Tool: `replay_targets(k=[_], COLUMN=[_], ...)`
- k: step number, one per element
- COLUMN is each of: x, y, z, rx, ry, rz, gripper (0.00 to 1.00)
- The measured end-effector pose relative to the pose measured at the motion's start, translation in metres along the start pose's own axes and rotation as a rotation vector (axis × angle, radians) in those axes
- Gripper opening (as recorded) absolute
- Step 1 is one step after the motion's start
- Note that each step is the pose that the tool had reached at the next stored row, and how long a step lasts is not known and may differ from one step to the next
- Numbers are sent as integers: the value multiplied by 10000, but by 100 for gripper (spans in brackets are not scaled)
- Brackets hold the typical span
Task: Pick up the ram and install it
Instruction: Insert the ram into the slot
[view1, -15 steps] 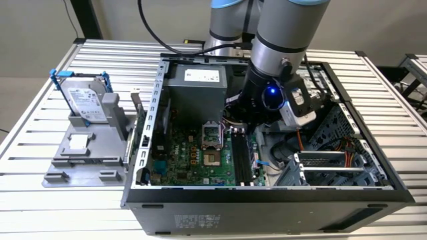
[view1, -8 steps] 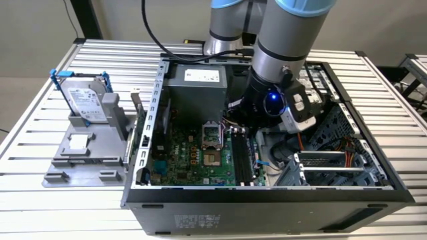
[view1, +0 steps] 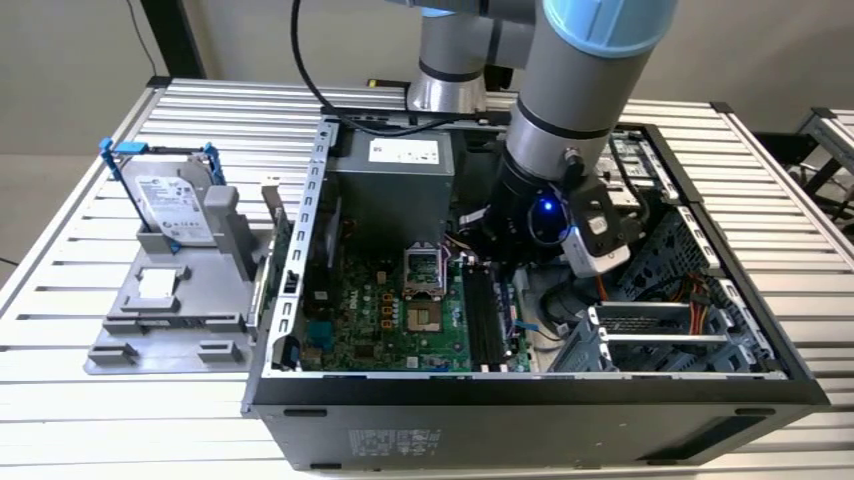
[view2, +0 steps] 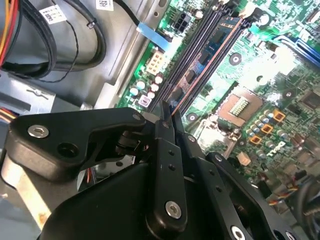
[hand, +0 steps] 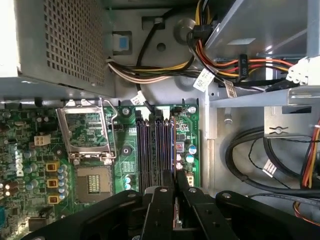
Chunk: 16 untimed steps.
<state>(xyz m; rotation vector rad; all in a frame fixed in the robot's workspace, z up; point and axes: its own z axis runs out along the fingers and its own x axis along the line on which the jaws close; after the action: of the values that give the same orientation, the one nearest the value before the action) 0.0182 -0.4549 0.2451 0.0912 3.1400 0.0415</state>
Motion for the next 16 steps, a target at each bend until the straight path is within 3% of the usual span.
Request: replay_targets(k=[6,10,16], x=[-3,-3,-4], y=[-34,-43,-47], z=[88,112,219], rx=[4,8,10], ry=[0,-1,0], rz=[-1,0,-1], gripper=[0,0,0])
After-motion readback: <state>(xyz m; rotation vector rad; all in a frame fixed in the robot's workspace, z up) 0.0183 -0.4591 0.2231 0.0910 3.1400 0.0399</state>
